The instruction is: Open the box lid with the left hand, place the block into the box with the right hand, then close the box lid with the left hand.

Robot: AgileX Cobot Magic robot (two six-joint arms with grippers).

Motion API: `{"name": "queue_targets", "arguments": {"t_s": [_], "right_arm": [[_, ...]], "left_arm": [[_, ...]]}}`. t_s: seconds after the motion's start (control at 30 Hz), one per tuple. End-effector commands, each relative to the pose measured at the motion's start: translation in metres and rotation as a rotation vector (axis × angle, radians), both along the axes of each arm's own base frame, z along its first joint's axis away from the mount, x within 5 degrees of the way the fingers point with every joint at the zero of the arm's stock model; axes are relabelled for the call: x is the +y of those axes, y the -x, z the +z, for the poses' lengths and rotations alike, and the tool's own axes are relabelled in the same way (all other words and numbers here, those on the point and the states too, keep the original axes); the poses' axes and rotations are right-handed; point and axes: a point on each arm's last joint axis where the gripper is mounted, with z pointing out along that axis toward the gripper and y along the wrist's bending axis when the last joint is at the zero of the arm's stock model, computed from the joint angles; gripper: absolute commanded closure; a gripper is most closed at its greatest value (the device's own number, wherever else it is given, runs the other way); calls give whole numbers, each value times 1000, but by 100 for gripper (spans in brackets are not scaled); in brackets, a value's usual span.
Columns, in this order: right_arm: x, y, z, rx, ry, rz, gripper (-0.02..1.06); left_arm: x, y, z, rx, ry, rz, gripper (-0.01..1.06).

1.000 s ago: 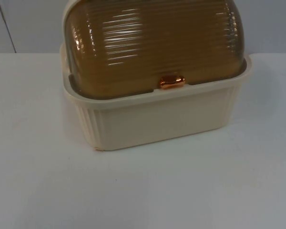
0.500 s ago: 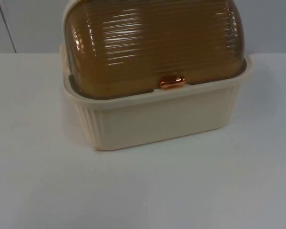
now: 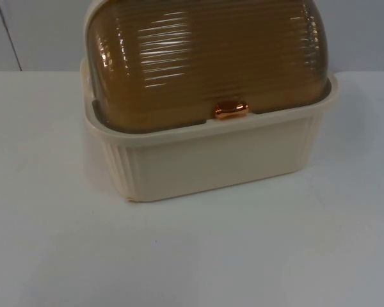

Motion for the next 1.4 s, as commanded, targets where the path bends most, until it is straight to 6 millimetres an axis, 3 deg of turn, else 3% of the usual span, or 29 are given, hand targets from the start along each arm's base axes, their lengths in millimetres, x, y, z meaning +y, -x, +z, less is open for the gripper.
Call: {"name": "queue_targets", "arguments": {"t_s": [0.0,1.37], "right_arm": [[0,0,-1,1,-6,1,0],[0,0,-1,0,-3,-1,0]], "left_arm": [[0,0,-2,6,-4,-4,1],[-2,0,-2,5,6,-28,1]]}}
